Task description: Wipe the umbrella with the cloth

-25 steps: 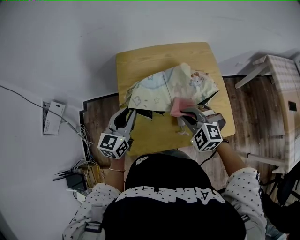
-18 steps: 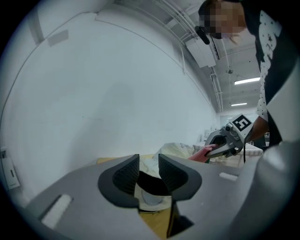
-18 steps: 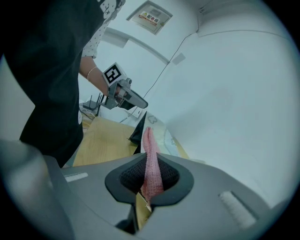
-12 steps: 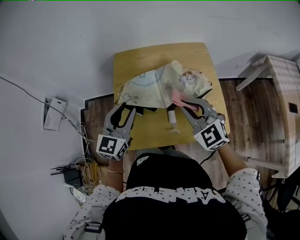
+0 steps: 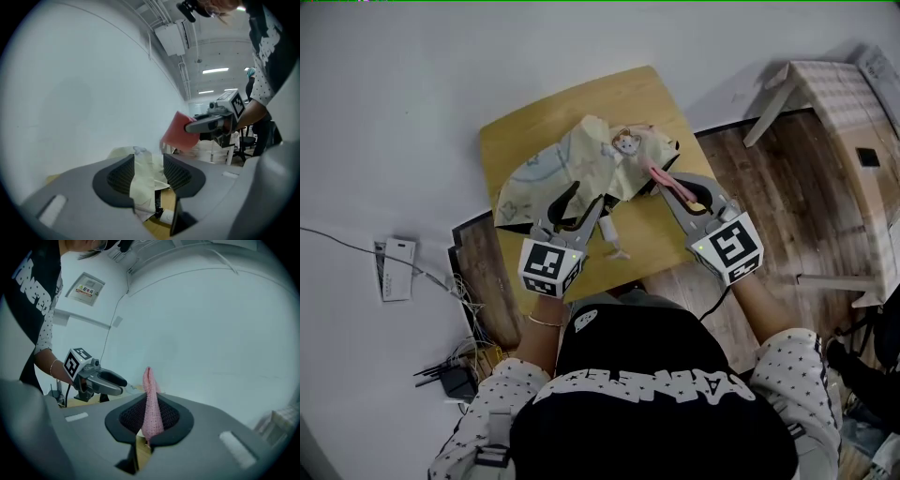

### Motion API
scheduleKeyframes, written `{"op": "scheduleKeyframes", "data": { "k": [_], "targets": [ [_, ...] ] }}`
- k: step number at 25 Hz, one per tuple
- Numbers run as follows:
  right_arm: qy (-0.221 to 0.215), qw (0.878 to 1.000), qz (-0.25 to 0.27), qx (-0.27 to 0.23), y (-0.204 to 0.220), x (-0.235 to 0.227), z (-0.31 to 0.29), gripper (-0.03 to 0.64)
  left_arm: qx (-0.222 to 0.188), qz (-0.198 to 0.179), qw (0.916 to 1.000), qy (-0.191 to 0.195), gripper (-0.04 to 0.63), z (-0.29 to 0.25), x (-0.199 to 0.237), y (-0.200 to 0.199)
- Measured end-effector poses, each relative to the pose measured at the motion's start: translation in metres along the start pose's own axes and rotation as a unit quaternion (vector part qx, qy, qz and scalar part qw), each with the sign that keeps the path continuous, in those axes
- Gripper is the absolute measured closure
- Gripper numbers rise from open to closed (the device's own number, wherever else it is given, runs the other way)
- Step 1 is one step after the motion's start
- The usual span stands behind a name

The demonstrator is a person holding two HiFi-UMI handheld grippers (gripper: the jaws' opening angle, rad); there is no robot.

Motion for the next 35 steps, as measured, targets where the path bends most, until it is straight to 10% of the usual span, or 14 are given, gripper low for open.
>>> {"op": "scheduleKeyframes", "data": {
  "k": [16,23,35],
  "targets": [
    [0.056,0.998,-0.038,0.0,0.009,-0.015,0.036,0.583,0.115,-0.043,0.9924,-0.011,0.325,-0.077,-0.014,0.027],
    [0.054,0.998,-0.039,0.007,0.014,-0.009,0.038,0.583,0.089,-0.035,0.9948,-0.036,0.593,-0.061,-0.004,0.02],
    [-0.001,0.999,-0.037,0.0,0.005,0.01,-0.002,0.583,0.043,0.014,0.9941,-0.099,0.594,0.007,0.027,0.016]
  ]
}}
Point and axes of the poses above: the fingertips, and each gripper's own axes: z backward along the fingers, x to its left, y out of its underside, the point moved 3 cm from there along z, backward along the fingers, and after that the axes turned 13 degrees about -z, right-handed, at the moved point
